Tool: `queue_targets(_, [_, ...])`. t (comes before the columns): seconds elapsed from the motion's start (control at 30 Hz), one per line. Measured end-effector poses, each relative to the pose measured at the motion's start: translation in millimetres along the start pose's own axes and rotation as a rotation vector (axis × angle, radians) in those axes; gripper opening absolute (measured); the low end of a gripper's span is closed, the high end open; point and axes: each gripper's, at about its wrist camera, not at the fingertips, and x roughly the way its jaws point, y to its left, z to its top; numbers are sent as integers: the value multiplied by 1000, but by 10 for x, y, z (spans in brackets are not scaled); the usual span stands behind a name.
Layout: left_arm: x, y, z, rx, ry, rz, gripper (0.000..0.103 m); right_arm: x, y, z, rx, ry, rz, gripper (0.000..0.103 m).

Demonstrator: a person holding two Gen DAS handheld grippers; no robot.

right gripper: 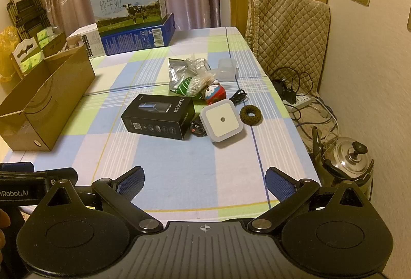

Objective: Organize objects

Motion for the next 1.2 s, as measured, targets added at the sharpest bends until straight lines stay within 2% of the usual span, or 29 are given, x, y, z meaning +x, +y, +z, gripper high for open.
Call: queue_targets(1.2, [6,16,8,-2,-1,-1,102,22,-10,2,-1,6,4,98])
